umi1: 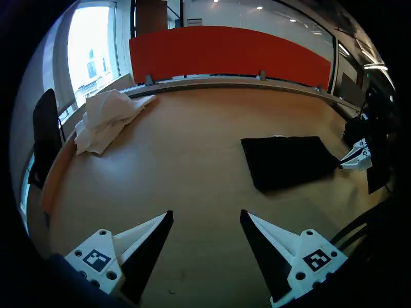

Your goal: Fold towel

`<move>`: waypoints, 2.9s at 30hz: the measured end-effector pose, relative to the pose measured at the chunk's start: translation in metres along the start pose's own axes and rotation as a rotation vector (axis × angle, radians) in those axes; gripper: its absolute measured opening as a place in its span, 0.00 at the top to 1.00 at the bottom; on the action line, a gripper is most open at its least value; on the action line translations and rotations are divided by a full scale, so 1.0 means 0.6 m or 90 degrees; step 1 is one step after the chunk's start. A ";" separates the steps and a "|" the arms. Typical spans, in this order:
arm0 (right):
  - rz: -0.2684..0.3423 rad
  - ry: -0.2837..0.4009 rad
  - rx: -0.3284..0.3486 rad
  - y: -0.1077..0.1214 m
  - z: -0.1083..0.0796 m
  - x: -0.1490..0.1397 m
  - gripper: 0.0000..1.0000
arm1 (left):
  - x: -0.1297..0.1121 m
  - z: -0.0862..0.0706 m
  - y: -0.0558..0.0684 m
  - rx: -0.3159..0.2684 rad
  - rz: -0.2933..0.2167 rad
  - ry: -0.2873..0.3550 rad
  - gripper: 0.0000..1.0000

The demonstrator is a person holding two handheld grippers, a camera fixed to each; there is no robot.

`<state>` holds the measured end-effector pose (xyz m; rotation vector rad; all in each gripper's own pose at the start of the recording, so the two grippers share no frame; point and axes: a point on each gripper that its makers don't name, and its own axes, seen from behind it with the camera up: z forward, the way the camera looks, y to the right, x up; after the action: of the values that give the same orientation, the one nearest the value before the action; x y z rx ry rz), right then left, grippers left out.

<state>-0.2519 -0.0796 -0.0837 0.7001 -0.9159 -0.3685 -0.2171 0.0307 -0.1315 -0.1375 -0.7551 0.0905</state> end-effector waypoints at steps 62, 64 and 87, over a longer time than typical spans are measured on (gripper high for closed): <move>-0.157 0.124 -0.012 -0.045 -0.075 0.223 0.97 | 0.022 -0.021 -0.003 0.001 -0.016 0.017 0.03; -0.163 0.123 -0.006 -0.054 -0.069 0.228 0.97 | 0.021 -0.023 -0.006 0.002 -0.019 0.017 0.03; -0.224 0.067 0.108 -0.194 0.050 0.233 0.97 | 0.001 -0.051 -0.031 0.012 -0.046 0.022 0.03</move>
<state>-0.1974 -0.2548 -0.0684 1.0322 -0.7279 -0.5635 -0.1952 0.0100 -0.1501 -0.0931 -0.7234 0.0269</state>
